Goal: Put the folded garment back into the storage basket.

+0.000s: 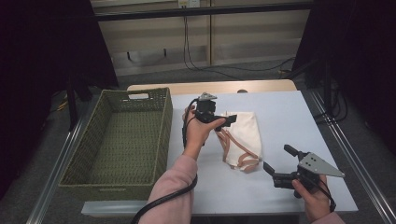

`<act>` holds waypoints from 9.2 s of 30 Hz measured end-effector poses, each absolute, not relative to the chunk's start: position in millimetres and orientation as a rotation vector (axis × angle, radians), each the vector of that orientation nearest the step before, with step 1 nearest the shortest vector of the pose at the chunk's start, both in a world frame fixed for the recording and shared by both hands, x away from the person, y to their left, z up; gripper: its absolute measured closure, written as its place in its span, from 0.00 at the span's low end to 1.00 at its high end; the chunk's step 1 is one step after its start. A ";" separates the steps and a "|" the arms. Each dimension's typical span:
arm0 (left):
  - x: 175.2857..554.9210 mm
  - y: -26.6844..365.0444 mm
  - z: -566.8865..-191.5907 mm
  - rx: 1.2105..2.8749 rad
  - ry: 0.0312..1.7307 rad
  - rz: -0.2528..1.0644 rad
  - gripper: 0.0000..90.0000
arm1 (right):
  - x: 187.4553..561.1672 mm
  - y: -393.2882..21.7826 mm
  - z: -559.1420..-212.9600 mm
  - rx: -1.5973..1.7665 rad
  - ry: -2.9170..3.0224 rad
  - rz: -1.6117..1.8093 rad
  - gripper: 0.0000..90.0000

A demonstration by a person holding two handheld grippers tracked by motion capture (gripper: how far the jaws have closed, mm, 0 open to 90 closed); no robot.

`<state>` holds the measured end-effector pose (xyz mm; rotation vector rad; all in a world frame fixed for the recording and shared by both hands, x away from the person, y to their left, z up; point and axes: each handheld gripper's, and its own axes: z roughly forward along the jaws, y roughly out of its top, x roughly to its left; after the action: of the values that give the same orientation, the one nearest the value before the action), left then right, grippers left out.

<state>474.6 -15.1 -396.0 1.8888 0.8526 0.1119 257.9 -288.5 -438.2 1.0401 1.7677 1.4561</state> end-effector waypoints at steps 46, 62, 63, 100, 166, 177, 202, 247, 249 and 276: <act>509.8 -32.7 -457.0 1.981 1.016 0.125 0.11 | 258.4 -288.9 -438.5 1.034 1.773 1.468 0.02; 507.6 -45.3 -463.3 2.026 1.006 0.157 0.33 | 258.1 -289.7 -438.1 1.028 1.773 1.456 0.03; 507.3 -45.6 -463.3 2.024 1.004 0.151 0.34 | 258.1 -289.5 -438.0 1.030 1.772 1.459 0.03; 498.3 -50.4 -441.5 2.006 1.115 0.038 0.92 | 258.9 -290.3 -437.0 1.028 1.761 1.459 0.03; 484.3 22.6 -272.1 1.962 1.127 0.057 0.93 | 259.8 -286.0 -438.3 1.001 1.785 1.450 0.02; 480.1 32.9 -251.8 1.965 1.122 0.079 0.93 | 259.9 -285.4 -438.7 1.006 1.786 1.452 0.02; 470.8 58.2 -215.7 1.948 1.144 0.090 0.93 | 259.4 -284.8 -438.3 1.007 1.787 1.441 0.02; 457.3 94.2 -171.5 1.952 1.168 0.070 0.93 | 258.6 -284.4 -437.7 0.996 1.790 1.431 0.02; 456.9 96.6 -169.9 1.941 1.172 0.062 0.93 | 258.7 -284.4 -437.9 0.997 1.790 1.428 0.02; 449.5 139.2 -155.8 1.917 1.232 0.076 0.93 | 259.7 -283.2 -438.4 0.979 1.781 1.448 0.02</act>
<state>449.5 139.2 -155.8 1.9166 1.2322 0.0764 259.7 -283.2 -438.4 0.9789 1.7811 1.4484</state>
